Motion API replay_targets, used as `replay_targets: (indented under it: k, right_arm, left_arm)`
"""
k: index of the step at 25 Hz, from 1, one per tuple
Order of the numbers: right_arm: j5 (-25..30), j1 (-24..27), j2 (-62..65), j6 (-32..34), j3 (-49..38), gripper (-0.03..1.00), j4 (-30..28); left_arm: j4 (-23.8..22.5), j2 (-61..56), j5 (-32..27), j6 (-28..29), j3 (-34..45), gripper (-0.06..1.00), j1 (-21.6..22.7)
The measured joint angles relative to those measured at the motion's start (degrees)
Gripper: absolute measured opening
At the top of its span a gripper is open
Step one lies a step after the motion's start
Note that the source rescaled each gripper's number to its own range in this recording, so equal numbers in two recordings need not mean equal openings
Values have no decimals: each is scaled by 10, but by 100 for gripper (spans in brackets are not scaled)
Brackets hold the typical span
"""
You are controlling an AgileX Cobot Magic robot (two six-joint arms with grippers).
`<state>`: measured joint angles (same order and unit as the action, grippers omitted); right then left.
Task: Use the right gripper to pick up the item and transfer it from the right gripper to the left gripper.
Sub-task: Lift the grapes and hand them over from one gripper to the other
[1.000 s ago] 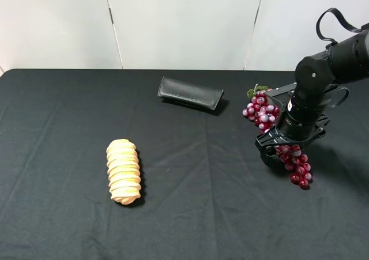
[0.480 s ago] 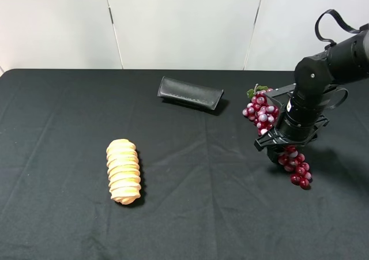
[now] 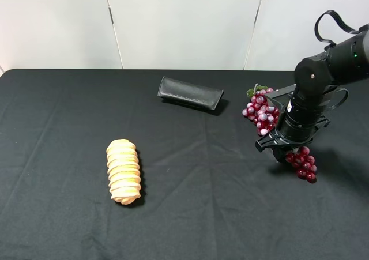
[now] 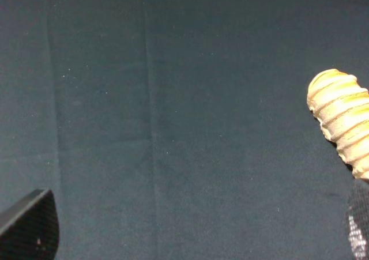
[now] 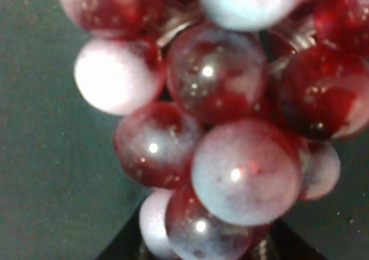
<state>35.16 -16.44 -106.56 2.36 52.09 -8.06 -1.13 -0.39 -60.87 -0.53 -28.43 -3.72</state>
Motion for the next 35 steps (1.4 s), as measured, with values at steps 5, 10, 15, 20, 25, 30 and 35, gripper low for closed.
replay_targets:
  k: [5, 10, 15, 20, 25, 30, 35]
  right_arm:
    - [29, 0, 3, 0, 13, 6, 0]
    - [63, 0, 29, 0, 37, 6, 10]
    - [122, 0, 80, -2, 61, 4, 16]
    - [147, 0, 139, -4, 67, 4, 17]
    - [155, 0, 206, -15, 68, 4, 17]
    - [164, 0, 275, -18, 68, 4, 17]
    - [196, 0, 332, -18, 68, 4, 18]
  left_arm:
    - [0, 0, 0, 0, 0, 99, 0]
    - [0, 0, 0, 0, 0, 99, 0]
    - [0, 0, 0, 0, 0, 99, 0]
    - [0, 0, 0, 0, 0, 99, 0]
    - [0, 0, 0, 0, 0, 99, 0]
    - [0, 0, 0, 0, 0, 99, 0]
    - [0, 0, 0, 0, 0, 99, 0]
